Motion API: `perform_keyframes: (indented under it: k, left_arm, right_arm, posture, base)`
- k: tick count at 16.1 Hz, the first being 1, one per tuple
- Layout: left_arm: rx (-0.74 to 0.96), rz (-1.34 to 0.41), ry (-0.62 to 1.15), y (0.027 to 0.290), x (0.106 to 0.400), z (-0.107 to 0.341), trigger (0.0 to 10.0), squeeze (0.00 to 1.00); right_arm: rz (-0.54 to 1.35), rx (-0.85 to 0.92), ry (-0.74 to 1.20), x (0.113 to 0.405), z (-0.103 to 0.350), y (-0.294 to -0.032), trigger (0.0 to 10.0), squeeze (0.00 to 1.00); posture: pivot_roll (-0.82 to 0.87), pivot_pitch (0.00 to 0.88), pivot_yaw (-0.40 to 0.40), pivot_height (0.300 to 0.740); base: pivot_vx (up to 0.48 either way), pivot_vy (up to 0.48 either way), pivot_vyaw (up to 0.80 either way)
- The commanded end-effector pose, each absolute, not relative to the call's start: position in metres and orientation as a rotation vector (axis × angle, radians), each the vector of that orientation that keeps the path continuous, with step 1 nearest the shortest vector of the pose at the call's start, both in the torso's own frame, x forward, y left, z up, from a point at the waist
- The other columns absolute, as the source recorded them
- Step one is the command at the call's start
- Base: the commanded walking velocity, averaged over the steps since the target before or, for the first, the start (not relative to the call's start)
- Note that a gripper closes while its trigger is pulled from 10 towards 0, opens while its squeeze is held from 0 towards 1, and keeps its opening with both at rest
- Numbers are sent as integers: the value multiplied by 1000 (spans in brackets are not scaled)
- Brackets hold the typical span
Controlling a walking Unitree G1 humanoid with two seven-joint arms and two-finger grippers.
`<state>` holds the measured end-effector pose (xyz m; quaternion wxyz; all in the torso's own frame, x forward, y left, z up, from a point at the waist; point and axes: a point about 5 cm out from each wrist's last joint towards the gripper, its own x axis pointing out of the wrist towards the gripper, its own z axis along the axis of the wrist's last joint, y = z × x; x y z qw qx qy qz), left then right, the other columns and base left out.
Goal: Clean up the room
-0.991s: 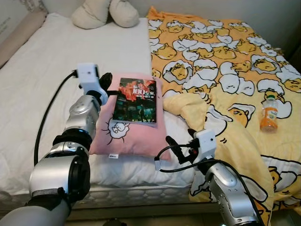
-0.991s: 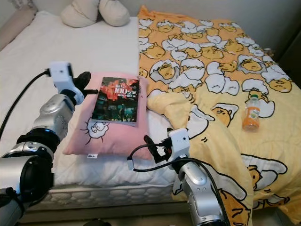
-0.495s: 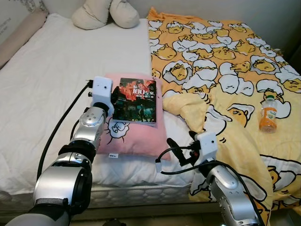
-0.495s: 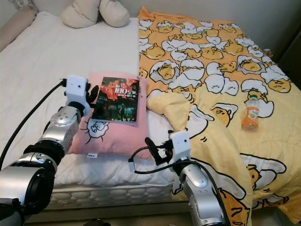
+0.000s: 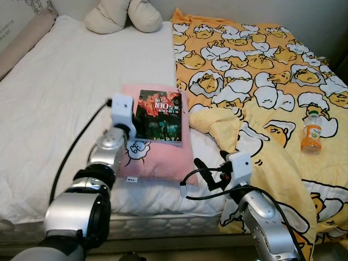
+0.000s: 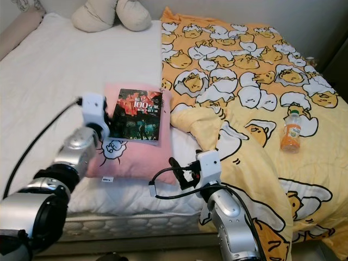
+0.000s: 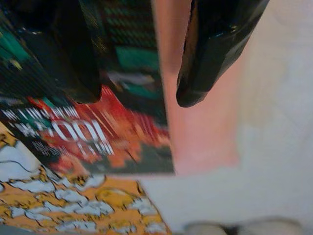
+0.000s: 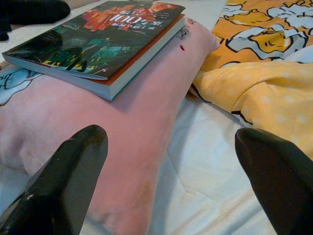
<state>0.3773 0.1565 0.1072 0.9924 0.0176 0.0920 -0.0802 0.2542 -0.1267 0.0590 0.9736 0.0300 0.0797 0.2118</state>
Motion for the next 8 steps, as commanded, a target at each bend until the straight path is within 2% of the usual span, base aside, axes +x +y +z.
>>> perform_keyframes:
  k: [1, 8]
  left_arm:
    - [3, -174, 212, 154, 377, 105, 10000, 1000]
    - [-27, -183, 297, 149, 371, 89, 10000, 1000]
  right_arm:
    - [412, 59, 127, 257, 66, -130, 10000, 0]
    - [438, 59, 126, 257, 66, -128, 10000, 0]
  posture:
    - [-74, 0, -17, 740]
    - [-76, 0, -19, 740]
  base:
    - [0, 0, 0]
    - [0, 0, 0]
